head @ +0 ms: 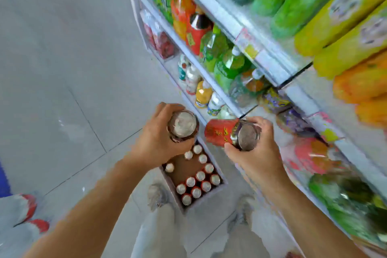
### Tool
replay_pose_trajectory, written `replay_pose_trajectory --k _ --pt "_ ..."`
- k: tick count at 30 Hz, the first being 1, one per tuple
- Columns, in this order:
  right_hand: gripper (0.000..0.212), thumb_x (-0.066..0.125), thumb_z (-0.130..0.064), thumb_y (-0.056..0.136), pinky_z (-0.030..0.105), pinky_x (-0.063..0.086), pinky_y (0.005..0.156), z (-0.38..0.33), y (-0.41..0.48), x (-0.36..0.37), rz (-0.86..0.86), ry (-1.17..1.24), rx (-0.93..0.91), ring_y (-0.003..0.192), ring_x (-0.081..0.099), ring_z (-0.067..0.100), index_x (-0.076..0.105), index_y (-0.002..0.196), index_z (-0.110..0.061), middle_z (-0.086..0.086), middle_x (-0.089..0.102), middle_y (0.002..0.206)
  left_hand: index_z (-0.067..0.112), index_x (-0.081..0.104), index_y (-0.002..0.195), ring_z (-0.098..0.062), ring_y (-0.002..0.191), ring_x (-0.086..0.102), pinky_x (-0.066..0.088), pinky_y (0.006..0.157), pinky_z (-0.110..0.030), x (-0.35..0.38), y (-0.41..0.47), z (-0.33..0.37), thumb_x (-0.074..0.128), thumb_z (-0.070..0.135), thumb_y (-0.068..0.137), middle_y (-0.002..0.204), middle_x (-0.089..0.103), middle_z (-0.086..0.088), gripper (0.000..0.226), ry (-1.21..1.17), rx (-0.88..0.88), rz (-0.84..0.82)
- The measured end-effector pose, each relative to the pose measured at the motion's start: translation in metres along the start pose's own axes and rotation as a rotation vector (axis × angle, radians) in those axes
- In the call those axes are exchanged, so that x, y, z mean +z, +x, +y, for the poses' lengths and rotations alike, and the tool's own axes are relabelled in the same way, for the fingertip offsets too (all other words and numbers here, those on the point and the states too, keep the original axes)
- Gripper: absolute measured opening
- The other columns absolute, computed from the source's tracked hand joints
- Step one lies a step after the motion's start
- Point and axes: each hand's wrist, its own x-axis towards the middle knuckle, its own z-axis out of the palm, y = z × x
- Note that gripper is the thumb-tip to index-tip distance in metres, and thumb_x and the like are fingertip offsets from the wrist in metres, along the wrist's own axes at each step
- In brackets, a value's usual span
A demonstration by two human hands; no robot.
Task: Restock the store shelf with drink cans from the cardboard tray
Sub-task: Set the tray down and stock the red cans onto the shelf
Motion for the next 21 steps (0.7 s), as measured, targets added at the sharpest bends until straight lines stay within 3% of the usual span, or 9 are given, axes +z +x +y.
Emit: replay_pose_trajectory --k 2,4,8,11,13,15,18,21 --pt "0.069 0.081 -0.035 0.057 0.036 0.055 0.078 -0.044 -0.021 -0.039 0.067 0.063 -0.049 0.085 0.067 0.012 0.036 0.107 -0.048 -0.013 0.062 0.100 0.022 0.056 0.118 -0.005 0.101 0.059 0.051 0.089 -0.031 -0.029 -0.001 0.053 0.091 0.024 0.063 0.108 0.055 0.006 0.065 -0.044 0.098 0.047" --pt "0.067 0.081 -0.032 0.058 0.038 0.055 0.080 -0.081 -0.040 -0.075 0.129 0.122 -0.131 0.089 0.067 0.009 0.039 0.108 -0.047 -0.013 0.064 0.101 0.027 0.054 0.120 -0.009 0.104 0.061 0.052 0.091 -0.038 -0.050 0.000 0.105 0.089 0.026 0.063 0.110 0.057 0.008 0.067 -0.083 0.202 0.090" --pt "0.061 0.072 -0.043 0.056 0.026 0.051 0.086 -0.140 -0.074 -0.141 0.279 0.190 -0.323 0.097 0.063 0.001 0.049 0.112 -0.044 -0.022 0.064 0.106 0.037 0.054 0.119 -0.002 0.102 0.063 0.051 0.091 -0.028 -0.070 0.003 0.202 0.077 0.042 0.060 0.111 0.063 0.016 0.064 -0.191 0.346 0.097" --pt "0.057 0.071 -0.039 0.058 0.025 0.049 0.086 -0.170 -0.091 -0.189 0.362 0.196 -0.419 0.099 0.063 0.006 0.050 0.110 -0.050 -0.020 0.063 0.107 0.042 0.052 0.118 -0.003 0.101 0.064 0.053 0.091 -0.033 -0.072 0.008 0.262 0.075 0.047 0.059 0.108 0.065 0.020 0.064 -0.233 0.465 0.064" --pt "0.056 0.072 -0.034 0.061 0.033 0.052 0.073 -0.182 -0.100 -0.220 0.427 0.197 -0.412 0.088 0.067 0.014 0.050 0.108 -0.053 -0.016 0.067 0.101 0.045 0.051 0.118 -0.002 0.102 0.063 0.053 0.089 -0.032 -0.069 0.012 0.296 0.073 0.050 0.059 0.108 0.064 0.023 0.063 -0.247 0.531 0.036" --pt "0.053 0.074 -0.024 0.067 0.020 0.050 0.061 -0.190 -0.104 -0.249 0.503 0.169 -0.394 0.074 0.066 0.004 0.050 0.105 -0.051 -0.022 0.068 0.088 0.047 0.050 0.115 -0.002 0.101 0.063 0.052 0.087 -0.026 -0.064 0.016 0.325 0.072 0.050 0.059 0.105 0.064 0.023 0.060 -0.277 0.577 0.010" --pt "0.053 0.076 -0.019 0.072 0.003 0.041 0.065 -0.196 -0.092 -0.293 0.658 0.071 -0.391 0.079 0.060 -0.013 0.046 0.108 -0.044 -0.026 0.065 0.089 0.047 0.048 0.114 -0.003 0.098 0.062 0.050 0.084 -0.021 -0.055 0.023 0.355 0.071 0.050 0.059 0.103 0.064 0.023 0.060 -0.333 0.617 0.002" --pt "0.059 0.077 -0.022 0.073 0.008 0.039 0.068 -0.198 -0.067 -0.328 0.743 0.009 -0.329 0.087 0.058 -0.002 0.040 0.117 -0.029 -0.017 0.058 0.099 0.038 0.050 0.116 -0.004 0.095 0.062 0.049 0.081 -0.017 -0.046 0.029 0.371 0.071 0.050 0.059 0.102 0.064 0.020 0.062 -0.381 0.639 0.003"
